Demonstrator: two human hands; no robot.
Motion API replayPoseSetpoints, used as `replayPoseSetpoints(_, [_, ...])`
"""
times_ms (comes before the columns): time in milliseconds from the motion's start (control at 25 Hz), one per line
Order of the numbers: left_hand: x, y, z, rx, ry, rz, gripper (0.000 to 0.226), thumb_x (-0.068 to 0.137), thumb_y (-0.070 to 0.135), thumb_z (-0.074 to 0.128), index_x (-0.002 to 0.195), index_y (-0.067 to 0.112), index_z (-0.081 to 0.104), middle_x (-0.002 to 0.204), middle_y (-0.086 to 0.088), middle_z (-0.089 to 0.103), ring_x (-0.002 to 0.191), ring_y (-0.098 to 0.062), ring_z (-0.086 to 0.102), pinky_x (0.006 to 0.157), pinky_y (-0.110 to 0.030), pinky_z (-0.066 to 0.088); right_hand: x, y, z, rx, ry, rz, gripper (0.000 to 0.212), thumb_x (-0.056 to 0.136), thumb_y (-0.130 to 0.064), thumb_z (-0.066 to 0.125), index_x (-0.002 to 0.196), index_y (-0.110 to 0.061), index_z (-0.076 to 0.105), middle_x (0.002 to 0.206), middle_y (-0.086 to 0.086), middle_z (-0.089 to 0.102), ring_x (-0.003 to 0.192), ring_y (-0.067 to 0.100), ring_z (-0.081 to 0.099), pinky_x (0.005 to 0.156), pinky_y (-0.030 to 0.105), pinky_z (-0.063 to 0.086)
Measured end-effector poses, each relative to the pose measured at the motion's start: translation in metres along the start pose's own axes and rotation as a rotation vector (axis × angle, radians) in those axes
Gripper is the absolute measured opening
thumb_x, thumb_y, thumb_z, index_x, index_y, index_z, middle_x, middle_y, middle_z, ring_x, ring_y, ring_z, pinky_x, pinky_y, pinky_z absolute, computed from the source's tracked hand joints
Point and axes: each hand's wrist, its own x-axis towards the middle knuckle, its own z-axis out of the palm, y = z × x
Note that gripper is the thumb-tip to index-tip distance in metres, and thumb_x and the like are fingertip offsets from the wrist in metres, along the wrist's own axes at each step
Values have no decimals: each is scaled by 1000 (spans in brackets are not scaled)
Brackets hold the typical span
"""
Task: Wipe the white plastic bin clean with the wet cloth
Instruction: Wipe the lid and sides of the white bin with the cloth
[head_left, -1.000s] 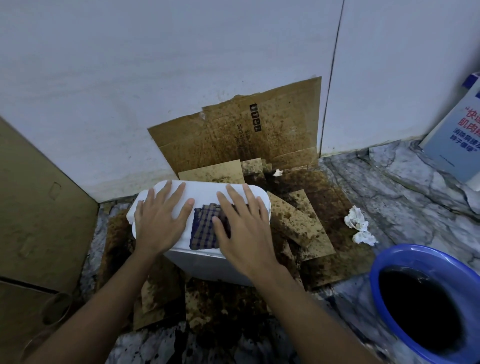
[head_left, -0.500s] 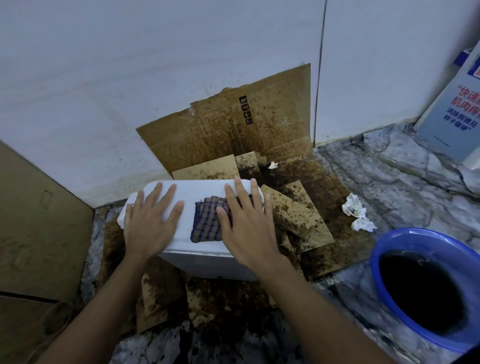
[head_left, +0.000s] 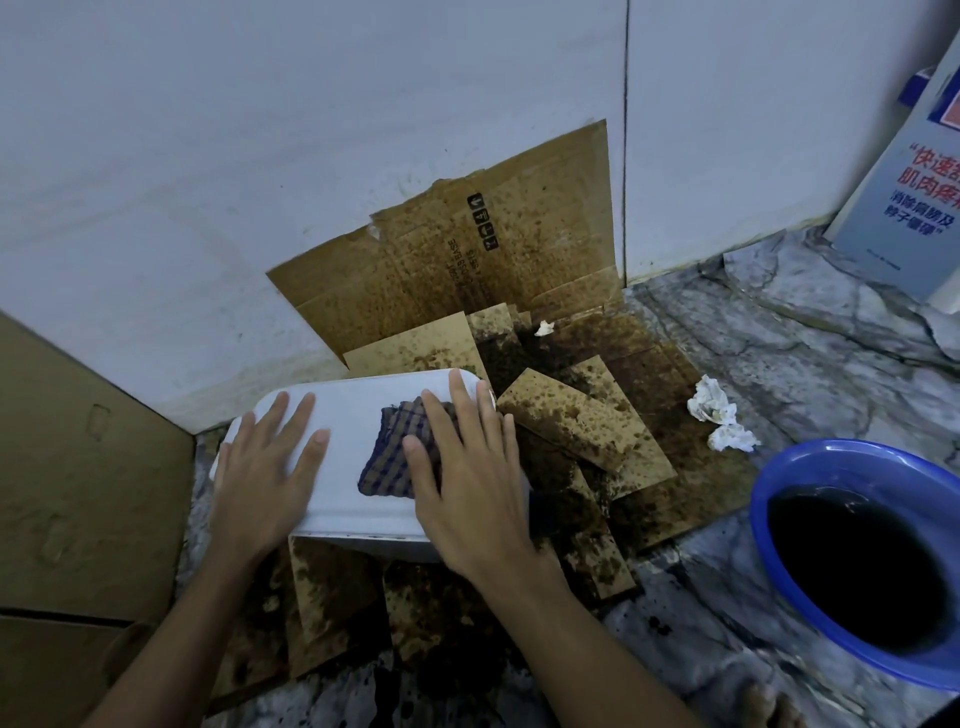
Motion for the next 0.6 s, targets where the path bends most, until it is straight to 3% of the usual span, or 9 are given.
replayPoseSetpoints(120, [-5,-5,-2,23,-5,-3,83,84,86,12,156,46,24,168,10,18,156,-28,11,122,-58,9,-2,-2,2,41,-6,19,61,104,-59,25,159,-34,18,169,-8,-12,154,17,-19,126,50,-2])
replayPoseSetpoints(320, [6,6,-10,25,-93,-8,93,78,89,18,157,41,27,168,9,17,156,-26,9,123,-60,8,3,4,-4,228,-60,141,67,103,-56,33,159,-39,0,166,-16,-20,153,15,-18,122,45,18])
replayPoseSetpoints(480, [20,53,-18,-235,-82,90,67,95,70,33,154,39,34,166,14,21,156,-12,7,124,-57,6,4,0,-6,301,-60,120,64,105,-53,28,159,-39,-5,164,-21,-22,151,6,-21,116,30,18])
replayPoseSetpoints(600, [18,76,-4,-244,-120,132,60,101,65,17,155,42,30,167,11,21,156,-13,7,125,-55,0,4,-2,-5,341,-60,104,62,106,-51,27,159,-38,-1,164,-20,-22,151,5,-21,111,23,8])
